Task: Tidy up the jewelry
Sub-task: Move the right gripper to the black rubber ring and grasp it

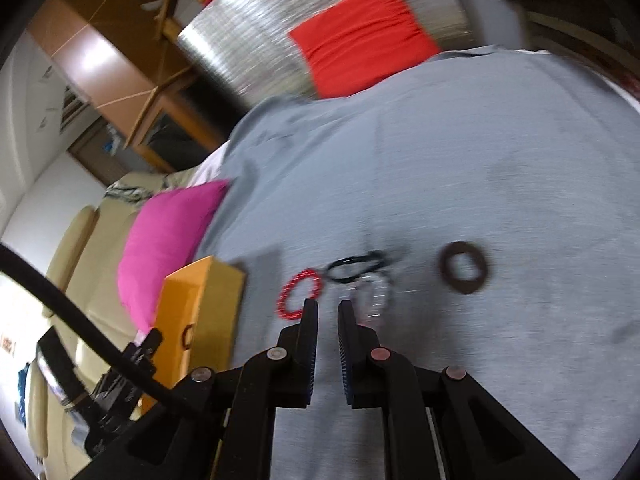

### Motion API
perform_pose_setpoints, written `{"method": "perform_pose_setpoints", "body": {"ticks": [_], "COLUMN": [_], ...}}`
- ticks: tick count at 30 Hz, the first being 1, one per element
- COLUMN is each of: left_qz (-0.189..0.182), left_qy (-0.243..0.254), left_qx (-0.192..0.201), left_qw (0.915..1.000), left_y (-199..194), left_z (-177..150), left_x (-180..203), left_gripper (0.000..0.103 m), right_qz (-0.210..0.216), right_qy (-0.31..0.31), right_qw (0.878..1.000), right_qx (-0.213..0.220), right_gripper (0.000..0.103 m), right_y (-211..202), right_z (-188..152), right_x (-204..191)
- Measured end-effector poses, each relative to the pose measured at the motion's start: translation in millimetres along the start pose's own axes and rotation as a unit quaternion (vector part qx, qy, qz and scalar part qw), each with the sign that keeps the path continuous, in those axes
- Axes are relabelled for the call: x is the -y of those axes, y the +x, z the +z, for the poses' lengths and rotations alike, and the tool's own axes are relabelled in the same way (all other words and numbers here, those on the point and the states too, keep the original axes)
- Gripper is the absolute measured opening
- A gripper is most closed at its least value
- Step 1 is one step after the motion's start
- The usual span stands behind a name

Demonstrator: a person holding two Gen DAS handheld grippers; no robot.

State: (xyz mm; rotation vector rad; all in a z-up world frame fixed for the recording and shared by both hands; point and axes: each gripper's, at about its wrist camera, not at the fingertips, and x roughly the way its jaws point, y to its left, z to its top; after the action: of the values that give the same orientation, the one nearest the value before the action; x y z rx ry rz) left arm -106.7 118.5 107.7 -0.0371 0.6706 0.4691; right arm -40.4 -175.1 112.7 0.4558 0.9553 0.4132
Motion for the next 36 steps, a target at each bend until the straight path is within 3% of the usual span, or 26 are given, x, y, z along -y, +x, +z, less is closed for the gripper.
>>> {"method": "perform_pose_setpoints", "body": {"ticks": [19,26,36], "left_qz": [-0.034,-0.07,-0.135], "left_qy": [0.057,0.074,0.096], "left_qx": [0.009,-0.026,-0.096], "left_qw": [0.9978,0.9945,0.9815], "left_y": [-13,-7,5], "left_z": [-6,-17,-36], "left_x": [76,97,115], "left_gripper": [0.065,0.065,0.066], "right_qz": [-0.044,-0.066,-0.086], "right_qy": [0.029,0.045,0.073], "right_qw": [0.998,0.996,0.992], "right_qx": [-0.019,-0.033,-0.05], "right_gripper": [0.012,0.016,0.016], "right_y": [-11,-15,-1], "right_z": [17,20,23], "right_x": [63,88,101]}}
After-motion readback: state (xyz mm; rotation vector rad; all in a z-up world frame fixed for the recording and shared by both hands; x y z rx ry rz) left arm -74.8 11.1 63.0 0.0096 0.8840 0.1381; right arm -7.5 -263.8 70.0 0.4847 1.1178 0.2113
